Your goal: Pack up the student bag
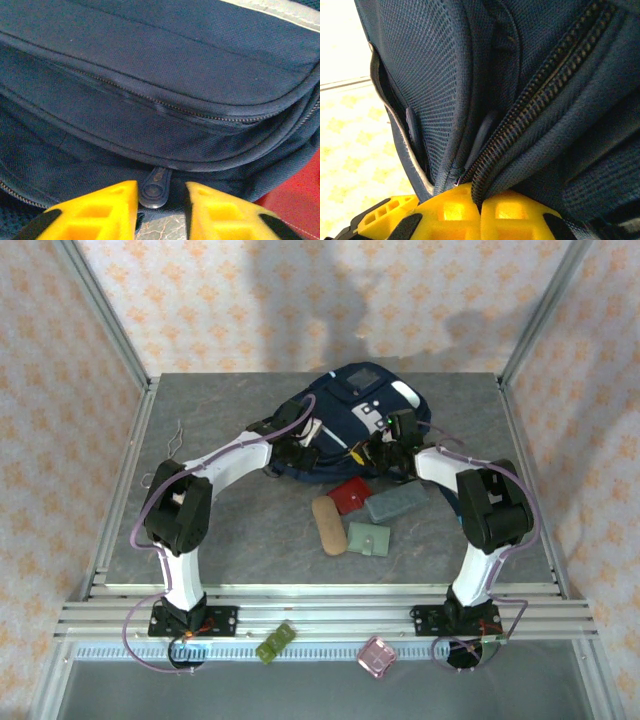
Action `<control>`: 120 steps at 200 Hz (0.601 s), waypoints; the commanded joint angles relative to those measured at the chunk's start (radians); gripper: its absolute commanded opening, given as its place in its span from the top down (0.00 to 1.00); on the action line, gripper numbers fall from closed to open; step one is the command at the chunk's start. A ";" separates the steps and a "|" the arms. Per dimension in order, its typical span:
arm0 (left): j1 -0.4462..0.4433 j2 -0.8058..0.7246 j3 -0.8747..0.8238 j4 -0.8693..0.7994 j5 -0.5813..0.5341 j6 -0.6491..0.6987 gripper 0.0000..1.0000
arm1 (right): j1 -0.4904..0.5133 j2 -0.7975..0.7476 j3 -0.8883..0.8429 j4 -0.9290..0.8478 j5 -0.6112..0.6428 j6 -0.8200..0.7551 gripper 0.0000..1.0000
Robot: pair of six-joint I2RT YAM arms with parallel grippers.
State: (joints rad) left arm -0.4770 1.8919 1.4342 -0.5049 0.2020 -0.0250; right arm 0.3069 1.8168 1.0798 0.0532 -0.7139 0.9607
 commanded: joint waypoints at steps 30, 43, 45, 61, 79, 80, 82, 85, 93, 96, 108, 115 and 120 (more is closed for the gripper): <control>0.012 0.051 0.037 0.018 -0.011 0.003 0.73 | -0.007 -0.007 0.009 0.087 0.054 0.006 1.00; 0.012 0.054 0.040 0.018 -0.011 0.004 0.77 | -0.007 -0.007 0.011 0.086 0.054 0.006 1.00; 0.013 0.054 0.040 0.018 -0.012 0.004 0.78 | -0.008 -0.006 0.011 0.086 0.054 0.006 1.00; 0.015 0.057 0.047 0.016 -0.023 0.007 0.83 | -0.007 -0.005 0.012 0.086 0.054 0.005 1.00; 0.019 0.061 0.056 0.015 -0.027 0.004 0.88 | -0.006 -0.004 0.012 0.085 0.054 0.004 1.00; 0.019 0.061 0.057 0.015 -0.027 0.004 0.89 | -0.006 -0.004 0.012 0.085 0.054 0.004 1.00; 0.018 0.062 0.057 0.015 -0.028 0.004 0.89 | -0.006 -0.002 0.011 0.085 0.055 0.004 1.00; 0.019 0.062 0.057 0.017 -0.030 0.002 0.89 | -0.006 -0.003 0.010 0.085 0.054 0.004 1.00; 0.021 0.059 0.057 0.019 -0.031 -0.002 0.93 | -0.007 -0.003 0.010 0.085 0.055 0.004 1.00; 0.022 0.057 0.057 0.020 -0.030 -0.004 0.94 | -0.007 -0.004 0.009 0.085 0.055 0.004 1.00; 0.027 0.051 0.057 0.023 -0.037 -0.014 0.97 | -0.007 -0.003 0.009 0.085 0.056 0.004 1.00; 0.029 0.044 0.052 0.028 -0.040 -0.024 1.00 | -0.006 -0.004 0.009 0.085 0.056 0.004 1.00; 0.033 0.038 0.047 0.033 -0.044 -0.032 1.00 | -0.007 -0.003 0.009 0.085 0.056 0.004 1.00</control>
State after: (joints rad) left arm -0.4694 1.9293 1.4590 -0.4980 0.2024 -0.0284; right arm 0.3077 1.8168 1.0794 0.0532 -0.7139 0.9607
